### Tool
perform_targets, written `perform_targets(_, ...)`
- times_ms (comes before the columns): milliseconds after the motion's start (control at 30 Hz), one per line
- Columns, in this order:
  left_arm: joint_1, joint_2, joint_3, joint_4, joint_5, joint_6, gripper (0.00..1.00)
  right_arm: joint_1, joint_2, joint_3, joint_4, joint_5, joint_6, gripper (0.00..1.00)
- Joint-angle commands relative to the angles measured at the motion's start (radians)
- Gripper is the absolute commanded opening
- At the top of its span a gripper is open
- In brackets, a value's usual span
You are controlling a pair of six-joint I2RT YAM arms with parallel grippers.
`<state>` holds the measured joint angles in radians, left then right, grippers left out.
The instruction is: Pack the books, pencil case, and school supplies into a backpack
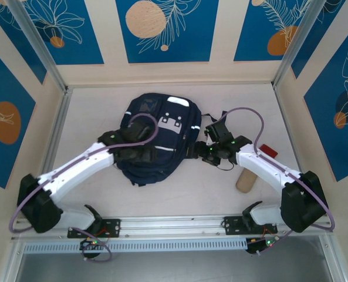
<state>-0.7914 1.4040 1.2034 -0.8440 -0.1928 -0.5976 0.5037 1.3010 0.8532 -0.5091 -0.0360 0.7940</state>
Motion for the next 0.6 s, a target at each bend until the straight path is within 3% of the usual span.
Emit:
perform_targets(0, -0.085, 0.137, 0.127, -0.086, -0.154, 0.178, 0.62, -0.048, -0.037, -0.039, 0.009, -0.078, 0.048, 0.71)
perform_targets(200, -0.157, 0.364, 0.299, -0.098, -0.173, 0.327, 0.62, -0.141, -0.084, -0.104, 0.016, -0.127, 0.077, 0.76)
perform_targets(567, -0.16, 0.549, 0.405, -0.172, -0.187, 0.426, 0.58, -0.205, -0.109, -0.134, 0.002, -0.147, 0.07, 0.76)
